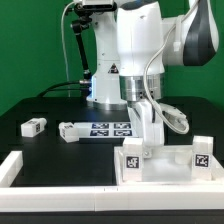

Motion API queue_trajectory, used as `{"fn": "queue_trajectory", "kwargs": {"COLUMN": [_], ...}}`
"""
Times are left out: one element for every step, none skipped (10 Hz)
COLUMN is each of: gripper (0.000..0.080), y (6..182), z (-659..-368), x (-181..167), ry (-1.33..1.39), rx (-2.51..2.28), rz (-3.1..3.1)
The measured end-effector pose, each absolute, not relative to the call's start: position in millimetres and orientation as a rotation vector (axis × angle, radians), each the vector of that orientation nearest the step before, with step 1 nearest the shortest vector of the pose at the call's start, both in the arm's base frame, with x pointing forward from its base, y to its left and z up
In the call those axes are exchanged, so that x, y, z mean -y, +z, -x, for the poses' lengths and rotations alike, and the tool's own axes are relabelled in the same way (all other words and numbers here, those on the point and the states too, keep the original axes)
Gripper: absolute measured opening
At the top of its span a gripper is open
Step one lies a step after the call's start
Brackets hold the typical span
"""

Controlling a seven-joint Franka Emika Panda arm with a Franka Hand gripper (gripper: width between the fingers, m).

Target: Assemble square table

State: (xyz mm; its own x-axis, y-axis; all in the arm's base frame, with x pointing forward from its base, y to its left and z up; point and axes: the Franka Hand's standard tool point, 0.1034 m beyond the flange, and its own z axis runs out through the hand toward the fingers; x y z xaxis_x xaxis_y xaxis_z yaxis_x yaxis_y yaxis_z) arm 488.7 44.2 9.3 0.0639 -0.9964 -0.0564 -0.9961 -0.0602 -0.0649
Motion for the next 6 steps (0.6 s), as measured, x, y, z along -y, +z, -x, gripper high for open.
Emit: {"fn": "queue_trajectory", "kwargs": {"gripper": [0.0061,0.0061,0.0060,0.0060,0.0060,0.0060], "y": [9.4,9.4,9.3,9.4,9.4,9.3], "z": [-488.7,-488.8,-488.8,-488.8,-488.9,-488.9], "x": [-43.7,-43.2,-42.9,-42.6,-42.3,-42.2], "ry": [-0.006,-0.006,-0.006,-0.007,-0.007,-0.007], "rx": [-2.093,-2.094,-2.095,-2.095,-2.096,-2.096], "rz": [2.226,2.226,2.225,2.225,2.225,2.225]}}
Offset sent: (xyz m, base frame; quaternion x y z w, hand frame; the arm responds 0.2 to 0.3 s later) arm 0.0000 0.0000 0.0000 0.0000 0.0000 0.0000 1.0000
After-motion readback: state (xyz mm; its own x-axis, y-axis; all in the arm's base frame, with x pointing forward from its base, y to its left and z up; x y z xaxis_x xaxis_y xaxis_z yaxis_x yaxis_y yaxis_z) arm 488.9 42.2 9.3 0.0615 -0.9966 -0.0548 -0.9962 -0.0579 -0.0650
